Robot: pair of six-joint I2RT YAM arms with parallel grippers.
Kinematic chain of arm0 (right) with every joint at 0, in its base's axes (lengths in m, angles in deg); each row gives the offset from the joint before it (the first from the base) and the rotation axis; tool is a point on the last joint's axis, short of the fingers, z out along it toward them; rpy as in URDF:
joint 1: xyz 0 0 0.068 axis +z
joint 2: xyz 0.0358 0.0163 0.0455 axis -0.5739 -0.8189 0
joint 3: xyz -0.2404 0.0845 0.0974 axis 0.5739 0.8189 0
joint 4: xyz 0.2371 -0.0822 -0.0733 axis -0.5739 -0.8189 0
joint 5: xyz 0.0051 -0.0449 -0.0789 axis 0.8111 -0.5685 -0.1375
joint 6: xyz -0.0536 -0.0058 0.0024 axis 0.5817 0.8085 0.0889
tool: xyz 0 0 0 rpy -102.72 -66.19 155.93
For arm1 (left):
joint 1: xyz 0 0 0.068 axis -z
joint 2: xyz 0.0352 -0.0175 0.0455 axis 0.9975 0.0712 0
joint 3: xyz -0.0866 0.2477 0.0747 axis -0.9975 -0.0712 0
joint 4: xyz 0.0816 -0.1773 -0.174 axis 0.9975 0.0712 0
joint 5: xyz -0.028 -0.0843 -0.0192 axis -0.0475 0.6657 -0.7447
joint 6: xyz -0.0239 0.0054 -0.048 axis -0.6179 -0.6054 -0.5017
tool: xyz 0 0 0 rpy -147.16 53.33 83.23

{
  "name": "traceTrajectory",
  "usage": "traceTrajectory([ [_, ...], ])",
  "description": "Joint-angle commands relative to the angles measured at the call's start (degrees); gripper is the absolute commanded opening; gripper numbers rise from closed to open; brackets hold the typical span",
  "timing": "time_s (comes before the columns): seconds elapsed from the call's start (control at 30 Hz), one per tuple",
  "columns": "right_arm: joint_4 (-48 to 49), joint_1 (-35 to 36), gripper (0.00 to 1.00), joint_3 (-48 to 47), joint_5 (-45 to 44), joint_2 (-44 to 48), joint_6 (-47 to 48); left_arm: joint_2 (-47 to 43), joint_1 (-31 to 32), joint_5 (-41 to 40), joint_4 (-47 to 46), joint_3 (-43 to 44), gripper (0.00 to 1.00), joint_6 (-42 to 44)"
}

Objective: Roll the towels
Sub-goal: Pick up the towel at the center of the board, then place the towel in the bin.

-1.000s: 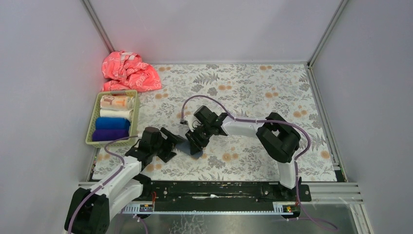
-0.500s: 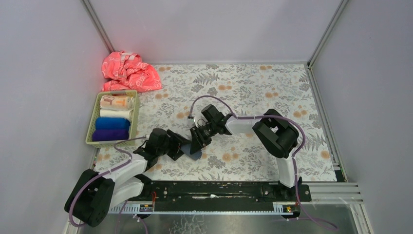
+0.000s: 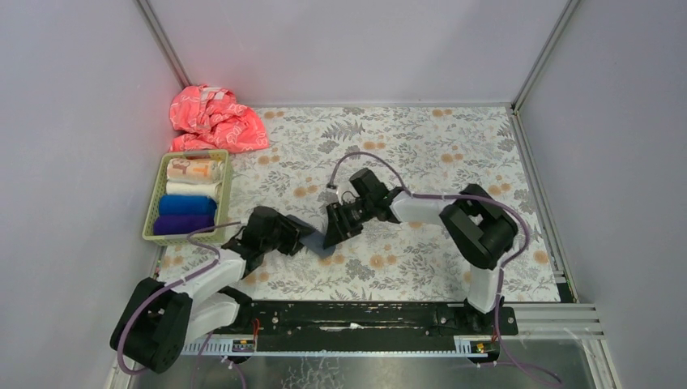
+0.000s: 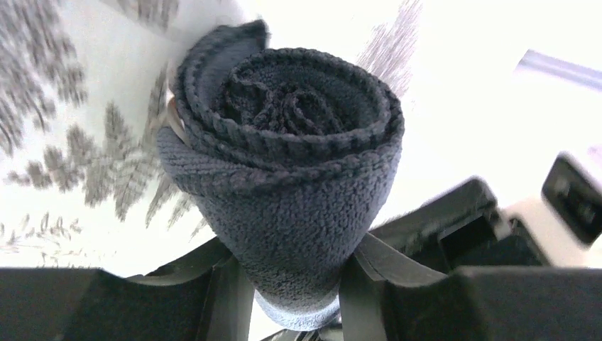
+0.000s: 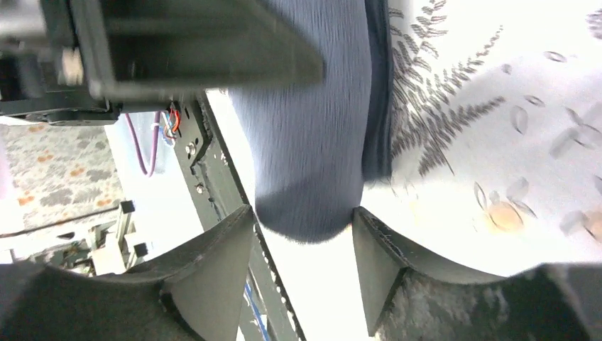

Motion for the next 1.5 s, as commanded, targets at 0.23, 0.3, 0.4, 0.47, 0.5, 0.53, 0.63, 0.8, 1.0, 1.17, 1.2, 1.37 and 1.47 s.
traceTrajectory([
  [0.23, -11.6, -5.5, 0.70, 7.3, -19.5, 25.8, 12.1, -4.3, -21.5, 0.8, 15.9, 18.9, 0.32, 14.0],
  [0.3, -10.2, -6.0, 0.74, 10.4, -22.5, 28.8, 12.5, -4.9, -27.4, 0.8, 19.5, 22.8, 0.32, 17.3],
  [0.4, -9.2, -6.6, 0.76, 12.8, -25.0, 30.3, 13.5, -3.9, -35.4, 3.4, 22.9, 28.4, 0.33, 22.0],
  [0.47, -8.9, -6.6, 0.77, 13.6, -25.2, 30.7, 13.5, -2.5, -41.2, 5.6, 24.5, 31.4, 0.33, 25.0],
  [0.5, -8.6, -6.6, 0.77, 13.9, -25.3, 31.1, 13.5, -1.7, -44.5, 6.8, 24.9, 32.8, 0.33, 26.3],
  [0.53, -8.6, -6.5, 0.77, 14.2, -25.8, 31.5, 13.8, -0.8, -47.5, 8.3, 25.0, 33.8, 0.33, 27.5],
  [0.63, -9.8, -6.5, 0.77, 14.3, -27.5, 33.2, 14.6, 2.8, -56.7, 13.4, 24.6, 36.4, 0.33, 31.2],
  [0.8, -9.8, -6.5, 0.77, 15.0, -28.0, 34.3, 15.3, 11.9, -65.4, 18.3, 22.2, 40.3, 0.35, 35.7],
  [1.0, -9.5, -6.5, 0.77, 14.5, -26.0, 33.2, 15.4, 23.0, -67.8, 22.4, 15.9, 43.4, 0.36, 36.3],
  [1.17, -9.3, -6.5, 0.77, 14.6, -25.0, 31.6, 15.6, 28.1, -69.9, 19.4, 15.6, 42.3, 0.40, 39.6],
  [1.2, -9.3, -6.6, 0.77, 14.4, -24.6, 31.1, 15.6, 29.0, -70.5, 19.7, 15.5, 42.0, 0.40, 39.8],
  [1.37, -9.3, -6.5, 0.77, 13.8, -24.1, 29.5, 15.9, 33.8, -71.0, 15.9, 19.6, 44.8, 0.47, 41.7],
  [1.47, -9.6, -6.5, 0.76, 13.5, -24.3, 28.9, 16.1, 35.3, -71.0, 14.2, 21.0, 46.2, 0.53, 42.2],
])
